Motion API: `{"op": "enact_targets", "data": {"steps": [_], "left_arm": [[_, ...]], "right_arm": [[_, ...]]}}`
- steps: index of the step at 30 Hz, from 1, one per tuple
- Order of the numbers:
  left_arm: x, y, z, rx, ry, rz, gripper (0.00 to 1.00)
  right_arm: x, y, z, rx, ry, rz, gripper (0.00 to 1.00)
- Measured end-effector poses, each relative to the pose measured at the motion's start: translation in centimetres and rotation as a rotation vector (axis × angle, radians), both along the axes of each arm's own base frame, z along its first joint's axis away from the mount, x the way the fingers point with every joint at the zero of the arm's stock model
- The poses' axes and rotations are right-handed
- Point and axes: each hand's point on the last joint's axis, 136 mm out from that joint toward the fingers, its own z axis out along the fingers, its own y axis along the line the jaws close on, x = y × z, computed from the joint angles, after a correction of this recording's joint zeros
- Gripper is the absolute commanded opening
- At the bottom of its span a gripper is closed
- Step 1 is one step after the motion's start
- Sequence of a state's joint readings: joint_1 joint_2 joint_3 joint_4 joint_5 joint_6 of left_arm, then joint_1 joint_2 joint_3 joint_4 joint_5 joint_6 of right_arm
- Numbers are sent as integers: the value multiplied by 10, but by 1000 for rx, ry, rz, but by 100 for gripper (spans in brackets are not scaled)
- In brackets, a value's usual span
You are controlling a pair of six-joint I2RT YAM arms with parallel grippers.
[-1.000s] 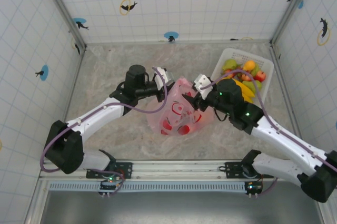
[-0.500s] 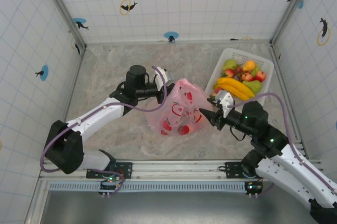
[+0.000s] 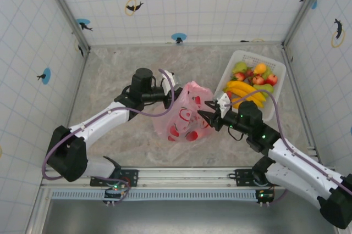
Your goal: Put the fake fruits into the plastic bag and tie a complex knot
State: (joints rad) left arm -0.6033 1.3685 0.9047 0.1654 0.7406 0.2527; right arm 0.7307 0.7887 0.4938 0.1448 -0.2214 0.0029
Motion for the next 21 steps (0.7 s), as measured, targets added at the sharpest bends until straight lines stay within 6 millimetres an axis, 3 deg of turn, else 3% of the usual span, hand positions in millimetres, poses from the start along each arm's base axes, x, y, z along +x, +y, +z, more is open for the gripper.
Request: {"op": "enact_targets", "data": {"steps": [8, 21], "left_arm": [[0, 0, 0, 0, 0, 0, 0], [0, -1, 4, -4, -4, -4, 0]], "right_arm": [[20, -9, 4, 3, -28, -65, 53], [41, -8, 38, 36, -103, -85, 54]]}}
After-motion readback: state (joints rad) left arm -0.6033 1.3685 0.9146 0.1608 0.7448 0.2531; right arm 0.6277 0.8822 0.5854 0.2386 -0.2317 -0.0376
